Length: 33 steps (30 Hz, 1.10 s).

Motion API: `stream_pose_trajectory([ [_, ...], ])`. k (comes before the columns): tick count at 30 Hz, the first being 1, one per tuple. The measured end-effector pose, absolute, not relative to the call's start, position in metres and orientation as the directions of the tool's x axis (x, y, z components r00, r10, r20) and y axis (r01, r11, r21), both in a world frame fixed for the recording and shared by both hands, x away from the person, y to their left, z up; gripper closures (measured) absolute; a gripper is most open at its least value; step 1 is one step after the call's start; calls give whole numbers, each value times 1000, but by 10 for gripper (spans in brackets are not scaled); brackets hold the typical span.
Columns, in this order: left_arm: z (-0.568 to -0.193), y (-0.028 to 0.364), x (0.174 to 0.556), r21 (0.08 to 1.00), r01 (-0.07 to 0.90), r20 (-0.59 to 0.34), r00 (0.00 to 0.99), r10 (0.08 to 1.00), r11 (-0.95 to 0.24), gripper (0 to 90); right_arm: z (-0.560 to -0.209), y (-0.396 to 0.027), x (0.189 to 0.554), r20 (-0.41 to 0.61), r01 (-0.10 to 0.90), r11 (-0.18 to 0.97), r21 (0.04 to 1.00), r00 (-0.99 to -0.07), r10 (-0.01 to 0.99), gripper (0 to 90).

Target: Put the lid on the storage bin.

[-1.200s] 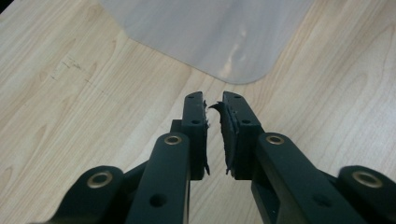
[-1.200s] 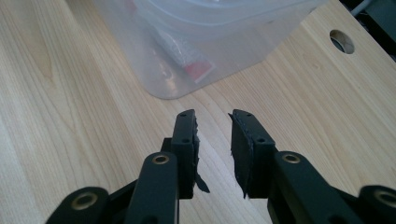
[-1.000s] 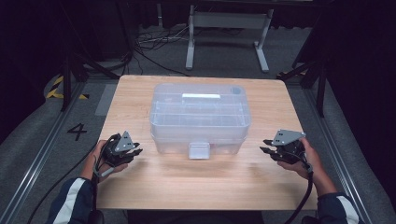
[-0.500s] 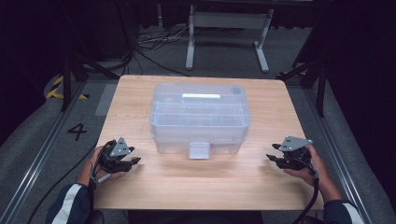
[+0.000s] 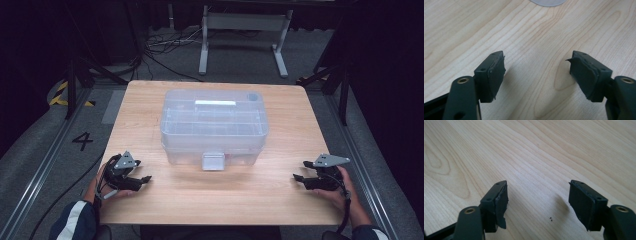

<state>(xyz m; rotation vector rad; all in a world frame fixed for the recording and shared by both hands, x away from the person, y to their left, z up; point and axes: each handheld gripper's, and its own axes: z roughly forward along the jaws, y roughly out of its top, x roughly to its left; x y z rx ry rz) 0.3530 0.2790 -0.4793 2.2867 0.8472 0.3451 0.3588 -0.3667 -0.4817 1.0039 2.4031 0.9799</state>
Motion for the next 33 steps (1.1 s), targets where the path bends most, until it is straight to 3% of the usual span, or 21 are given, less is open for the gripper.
stream_pose_trajectory([
  [4,-484,282,352,690,498,-16,737,676,-526,206,-488,-376,361,29,516,422,745,-658,753,269],
  [33,-484,281,354,683,511,-16,725,689,-522,162,-488,-374,360,14,521,422,742,-641,767,246],
])
